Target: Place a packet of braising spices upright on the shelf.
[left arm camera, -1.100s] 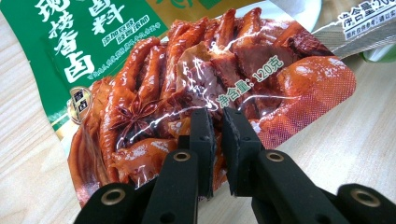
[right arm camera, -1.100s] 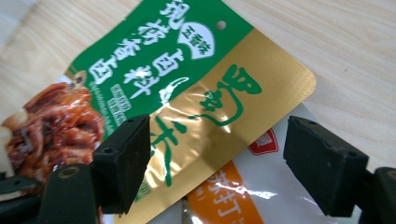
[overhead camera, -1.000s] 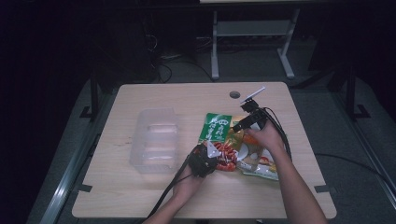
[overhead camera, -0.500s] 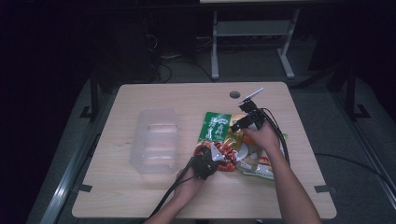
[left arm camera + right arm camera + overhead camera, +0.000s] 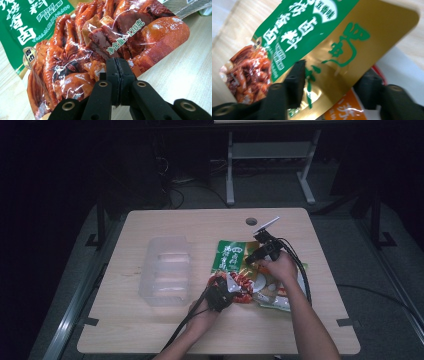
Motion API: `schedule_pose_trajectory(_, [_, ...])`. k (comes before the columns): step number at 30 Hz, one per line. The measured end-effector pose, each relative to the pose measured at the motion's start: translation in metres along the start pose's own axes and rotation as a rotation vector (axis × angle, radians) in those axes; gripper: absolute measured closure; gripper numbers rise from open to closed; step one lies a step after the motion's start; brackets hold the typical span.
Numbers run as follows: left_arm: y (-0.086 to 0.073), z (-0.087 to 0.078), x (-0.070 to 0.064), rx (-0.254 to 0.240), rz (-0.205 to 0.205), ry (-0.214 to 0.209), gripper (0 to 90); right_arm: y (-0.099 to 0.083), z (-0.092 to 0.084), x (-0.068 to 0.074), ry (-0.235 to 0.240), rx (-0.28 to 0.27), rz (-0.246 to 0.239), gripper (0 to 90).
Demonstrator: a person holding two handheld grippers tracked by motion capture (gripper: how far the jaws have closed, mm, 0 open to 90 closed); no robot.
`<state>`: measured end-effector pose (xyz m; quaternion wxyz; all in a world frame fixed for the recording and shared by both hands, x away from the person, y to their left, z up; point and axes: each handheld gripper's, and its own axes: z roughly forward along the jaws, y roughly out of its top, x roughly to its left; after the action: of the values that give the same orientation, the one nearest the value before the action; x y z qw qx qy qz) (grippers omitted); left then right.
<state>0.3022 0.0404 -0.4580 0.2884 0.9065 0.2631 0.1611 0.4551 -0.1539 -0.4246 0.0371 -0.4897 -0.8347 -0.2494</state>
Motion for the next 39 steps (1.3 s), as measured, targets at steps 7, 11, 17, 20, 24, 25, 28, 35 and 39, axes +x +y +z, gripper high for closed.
schedule_pose_trajectory(7, [0.0,0.0,0.0,-0.004,0.0,0.001,87.9,0.001,0.0,0.009,-0.01,0.009,-0.046,81.6])
schedule_pose_trajectory(11, [0.0,-0.001,0.002,-0.004,-0.004,-0.002,85.3,0.001,-0.003,0.01,-0.012,-0.007,-0.06,89.2])
schedule_pose_trajectory(17, [-0.001,-0.007,0.01,-0.033,-0.063,-0.045,75.7,0.0,-0.012,0.012,-0.003,-0.02,-0.076,89.4])
schedule_pose_trajectory(20, [-0.002,-0.01,0.012,-0.05,-0.072,-0.053,72.6,-0.001,-0.02,0.013,0.015,-0.041,-0.076,89.5])
schedule_pose_trajectory(24, [-0.003,-0.02,0.015,-0.079,-0.078,-0.068,68.1,-0.001,-0.031,0.018,0.026,-0.065,-0.099,89.5])
schedule_pose_trajectory(25, [-0.003,-0.022,0.015,-0.089,-0.08,-0.069,66.6,-0.001,-0.033,0.019,0.025,-0.072,-0.105,89.4])
schedule_pose_trajectory(28, [-0.004,-0.026,0.014,-0.116,-0.077,-0.057,60.3,-0.002,-0.041,0.022,0.034,-0.088,-0.119,89.5])
schedule_pose_trajectory(35, [-0.007,-0.035,0.011,-0.147,-0.065,-0.076,52.0,-0.004,-0.057,0.027,0.053,-0.136,-0.149,89.5])
schedule_pose_trajectory(39, [-0.012,-0.041,0.01,-0.158,-0.068,-0.092,48.6,-0.007,-0.065,0.03,0.051,-0.157,-0.156,89.6])
